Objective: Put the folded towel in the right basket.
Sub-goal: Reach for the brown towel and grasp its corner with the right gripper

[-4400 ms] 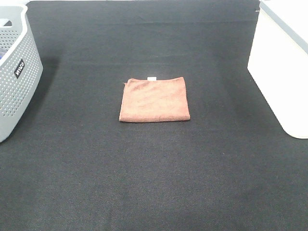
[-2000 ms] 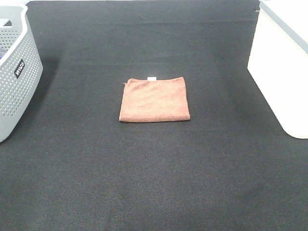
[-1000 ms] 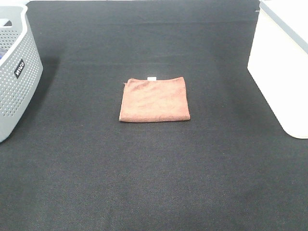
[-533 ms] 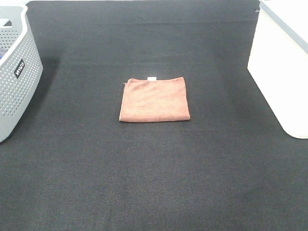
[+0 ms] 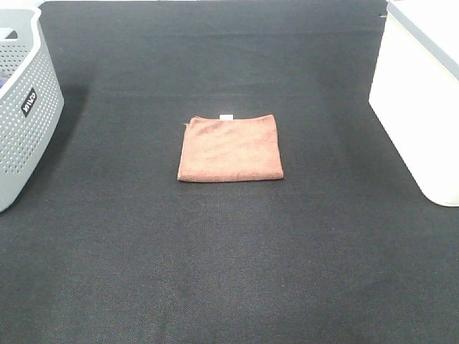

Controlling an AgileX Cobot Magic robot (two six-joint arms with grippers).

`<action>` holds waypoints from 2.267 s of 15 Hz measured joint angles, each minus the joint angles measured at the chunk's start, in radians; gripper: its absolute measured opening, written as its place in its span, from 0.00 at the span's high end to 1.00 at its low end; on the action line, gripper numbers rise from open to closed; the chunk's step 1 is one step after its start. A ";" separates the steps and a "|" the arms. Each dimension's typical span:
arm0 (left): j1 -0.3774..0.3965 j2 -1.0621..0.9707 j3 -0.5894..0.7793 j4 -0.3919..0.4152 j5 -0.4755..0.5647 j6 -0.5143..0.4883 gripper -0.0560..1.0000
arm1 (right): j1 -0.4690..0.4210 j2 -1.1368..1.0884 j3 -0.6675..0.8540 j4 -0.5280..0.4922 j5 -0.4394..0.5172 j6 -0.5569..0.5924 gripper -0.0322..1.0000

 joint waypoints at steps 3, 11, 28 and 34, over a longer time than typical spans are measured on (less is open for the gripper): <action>0.000 0.000 0.000 0.000 0.000 0.000 0.11 | 0.000 0.227 -0.137 0.019 0.000 -0.043 0.23; 0.000 0.000 0.000 0.000 0.000 0.000 0.11 | 0.180 0.682 -0.527 0.149 0.034 -0.195 0.23; 0.000 0.000 0.000 0.000 0.000 0.000 0.11 | 0.249 1.477 -1.028 0.444 0.301 -0.157 0.23; 0.000 0.000 0.000 0.000 0.000 0.000 0.11 | 0.195 1.653 -1.125 0.546 0.332 -0.181 0.24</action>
